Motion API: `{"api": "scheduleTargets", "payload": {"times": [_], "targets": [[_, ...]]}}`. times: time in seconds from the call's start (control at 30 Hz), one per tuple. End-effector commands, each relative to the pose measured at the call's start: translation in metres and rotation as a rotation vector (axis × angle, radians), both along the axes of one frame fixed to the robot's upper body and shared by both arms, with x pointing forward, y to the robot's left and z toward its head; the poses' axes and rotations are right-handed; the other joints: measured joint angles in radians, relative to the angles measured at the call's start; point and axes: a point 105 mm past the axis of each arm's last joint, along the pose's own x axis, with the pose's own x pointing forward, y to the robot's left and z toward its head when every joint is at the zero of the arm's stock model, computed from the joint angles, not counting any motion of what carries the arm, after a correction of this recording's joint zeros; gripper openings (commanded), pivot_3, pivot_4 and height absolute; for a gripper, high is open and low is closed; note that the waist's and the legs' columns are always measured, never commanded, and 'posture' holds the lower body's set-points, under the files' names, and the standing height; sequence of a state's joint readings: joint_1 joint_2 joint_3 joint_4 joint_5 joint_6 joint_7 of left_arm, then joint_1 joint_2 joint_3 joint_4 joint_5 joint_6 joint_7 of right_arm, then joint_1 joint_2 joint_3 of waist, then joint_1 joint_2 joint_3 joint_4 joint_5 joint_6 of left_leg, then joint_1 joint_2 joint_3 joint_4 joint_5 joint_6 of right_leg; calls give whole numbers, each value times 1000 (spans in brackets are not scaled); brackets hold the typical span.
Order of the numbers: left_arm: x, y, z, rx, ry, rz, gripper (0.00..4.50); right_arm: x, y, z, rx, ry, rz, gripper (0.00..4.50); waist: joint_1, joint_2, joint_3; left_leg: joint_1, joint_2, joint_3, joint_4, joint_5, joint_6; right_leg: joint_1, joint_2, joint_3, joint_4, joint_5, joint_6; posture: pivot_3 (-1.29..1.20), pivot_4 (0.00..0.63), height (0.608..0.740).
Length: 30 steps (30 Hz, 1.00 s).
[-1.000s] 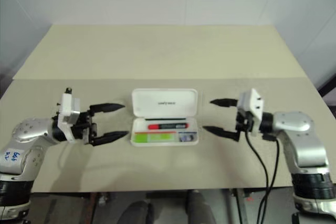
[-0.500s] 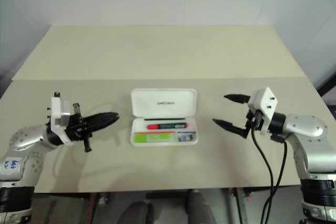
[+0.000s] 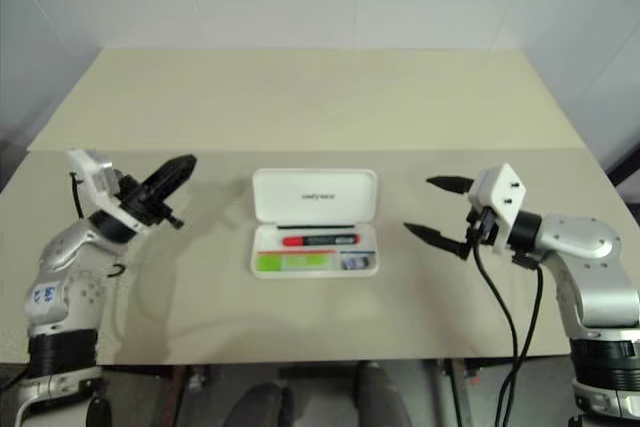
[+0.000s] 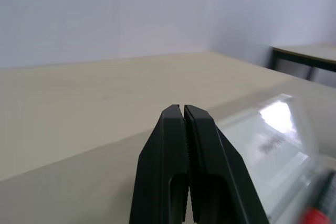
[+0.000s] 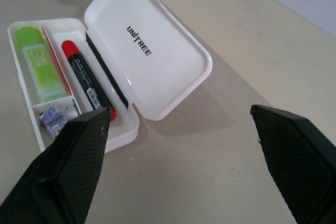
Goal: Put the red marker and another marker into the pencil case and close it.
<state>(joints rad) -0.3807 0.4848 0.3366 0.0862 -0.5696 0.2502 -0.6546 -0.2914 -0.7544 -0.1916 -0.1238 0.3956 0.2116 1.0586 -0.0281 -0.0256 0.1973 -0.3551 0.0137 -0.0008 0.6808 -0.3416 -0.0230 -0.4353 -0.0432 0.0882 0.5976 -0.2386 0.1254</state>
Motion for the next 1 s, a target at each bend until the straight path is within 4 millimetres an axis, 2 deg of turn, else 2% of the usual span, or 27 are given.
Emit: {"api": "scheduleTargets", "payload": {"times": [0.03, 0.33, 0.43, 0.53, 0.67, 0.77, 1.0], "targets": [[13, -7, -7, 42, 51, 4, 43, -3, 6, 14, -3, -68, 14, 4500, 0, 0, 0, 0, 0, 0, 0, 0, 0, 0, 0, 0, 0, 0, 0, 0, 150, 740], [43, -47, -38, 139, 212, -76, 43, -6, 13, 17, 9, -81, 14, 4500, 1, 0, 0, 0, 0, 0, 0, 0, 0, 0, 0, 0, -1, 0, 0, 0, 150, 740], [47, -64, -43, 162, 228, -132, 43, -8, 14, 16, 14, -84, 9, 4500, 0, 0, 0, -1, 0, 0, 0, 0, 0, 0, 0, 0, -1, 0, 0, 0, 150, 740], [48, -82, -37, 160, 198, -202, 43, -9, 14, 15, 21, -84, 2, 4500, 1, 0, 0, -1, 0, 0, 0, 0, 0, 0, 0, 0, -1, 0, 0, 0, 150, 740], [42, -92, -27, 149, 129, -271, 43, -9, 15, 13, 27, -83, -2, 4500, 0, 0, 0, -1, 0, 0, 0, 0, 0, 0, 0, 0, -1, 0, 1, 0, 150, 740], [29, -94, -21, 148, 66, -351, 43, -10, 16, 12, 32, -81, -3, 4500, 1, 0, 0, -1, 0, 0, 0, 0, 0, 0, 0, 0, -1, 0, 1, 0, 150, 740], [2, -77, -20, 243, 2, -466, 43, -10, 16, 9, 38, -74, -2, 4500, 0, 0, 0, -1, 0, 0, 0, 0, 0, 0, 0, 0, -1, 0, 1, 0, 150, 740]]}}
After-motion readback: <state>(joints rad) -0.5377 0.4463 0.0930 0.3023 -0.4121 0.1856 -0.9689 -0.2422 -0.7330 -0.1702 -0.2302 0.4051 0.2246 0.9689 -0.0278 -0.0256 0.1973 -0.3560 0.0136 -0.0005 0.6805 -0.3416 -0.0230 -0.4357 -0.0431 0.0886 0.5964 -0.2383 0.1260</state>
